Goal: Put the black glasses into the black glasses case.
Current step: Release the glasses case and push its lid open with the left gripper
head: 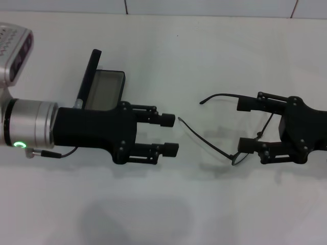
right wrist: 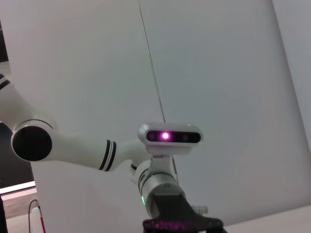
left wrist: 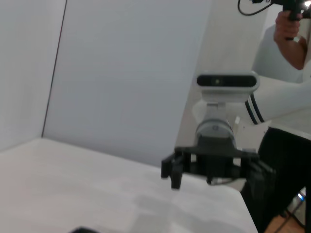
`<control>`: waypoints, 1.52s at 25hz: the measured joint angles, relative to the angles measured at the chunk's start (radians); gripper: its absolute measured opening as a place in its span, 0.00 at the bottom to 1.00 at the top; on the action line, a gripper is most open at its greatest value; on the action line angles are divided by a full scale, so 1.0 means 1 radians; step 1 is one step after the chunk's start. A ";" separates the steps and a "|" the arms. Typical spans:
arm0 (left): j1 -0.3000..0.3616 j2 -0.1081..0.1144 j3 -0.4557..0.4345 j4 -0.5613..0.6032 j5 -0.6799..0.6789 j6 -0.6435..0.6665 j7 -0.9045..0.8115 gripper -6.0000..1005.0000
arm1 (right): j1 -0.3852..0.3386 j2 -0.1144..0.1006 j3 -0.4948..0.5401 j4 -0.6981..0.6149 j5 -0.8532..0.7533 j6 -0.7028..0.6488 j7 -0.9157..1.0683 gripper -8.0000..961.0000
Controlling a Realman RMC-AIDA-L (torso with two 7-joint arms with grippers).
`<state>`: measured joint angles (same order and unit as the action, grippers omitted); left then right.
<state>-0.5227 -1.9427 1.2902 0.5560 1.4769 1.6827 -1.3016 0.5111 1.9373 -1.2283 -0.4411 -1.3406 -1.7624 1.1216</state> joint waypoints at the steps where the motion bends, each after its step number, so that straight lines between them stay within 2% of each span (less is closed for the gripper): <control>1: 0.002 0.001 -0.002 0.001 0.010 0.002 -0.005 0.66 | 0.002 0.002 0.000 -0.001 0.000 0.000 0.000 0.91; 9: 0.022 0.006 -0.007 0.009 0.024 0.007 0.003 0.66 | 0.008 0.019 -0.002 -0.002 -0.011 0.002 -0.006 0.91; 18: 0.034 0.009 -0.015 0.015 0.021 0.010 0.008 0.66 | 0.012 0.023 0.001 -0.009 -0.017 0.008 -0.006 0.91; 21: 0.040 0.004 -0.082 0.027 0.020 0.010 0.007 0.66 | 0.004 0.018 0.018 -0.011 -0.017 0.034 -0.006 0.91; 23: 0.045 -0.005 -0.162 0.059 0.022 0.002 -0.031 0.66 | -0.019 0.006 0.064 -0.013 -0.015 0.055 -0.006 0.91; 24: 0.045 -0.005 -0.162 0.059 0.022 0.002 -0.031 0.66 | -0.035 -0.001 0.095 -0.013 -0.015 0.058 -0.006 0.91; 25: 0.052 -0.018 -0.276 0.196 0.049 -0.046 -0.202 0.65 | -0.052 -0.007 0.124 -0.014 -0.015 0.058 -0.006 0.91; 26: 0.053 -0.023 -0.309 0.280 0.085 -0.082 -0.316 0.65 | -0.068 -0.011 0.156 -0.015 -0.015 0.055 -0.006 0.91; 27: 0.053 -0.023 -0.309 0.280 0.085 -0.082 -0.316 0.64 | -0.092 -0.015 0.195 -0.019 -0.015 0.051 -0.006 0.91; 29: 0.056 -0.030 -0.327 0.426 0.177 -0.144 -0.478 0.63 | -0.133 -0.016 0.261 -0.033 -0.015 0.045 -0.008 0.91; 31: 0.058 -0.045 -0.328 0.566 0.296 -0.192 -0.620 0.62 | -0.166 -0.011 0.314 -0.046 -0.014 0.043 -0.016 0.91; 34: 0.046 -0.091 -0.316 0.770 0.580 -0.229 -0.847 0.61 | -0.187 -0.005 0.354 -0.049 -0.014 0.043 -0.032 0.91; 36: 0.034 -0.122 -0.291 0.873 0.758 -0.233 -0.970 0.60 | -0.189 -0.003 0.358 -0.048 -0.014 0.047 -0.040 0.91; 37: 0.034 -0.122 -0.291 0.873 0.758 -0.233 -0.970 0.60 | -0.189 -0.002 0.358 -0.046 -0.014 0.049 -0.042 0.91; 38: 0.021 -0.144 -0.219 0.956 0.972 -0.235 -1.098 0.60 | -0.187 -0.002 0.358 -0.044 -0.014 0.051 -0.045 0.91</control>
<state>-0.5019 -2.0871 1.0713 1.5124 2.4491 1.4479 -2.3999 0.3244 1.9354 -0.8700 -0.4850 -1.3545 -1.7111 1.0771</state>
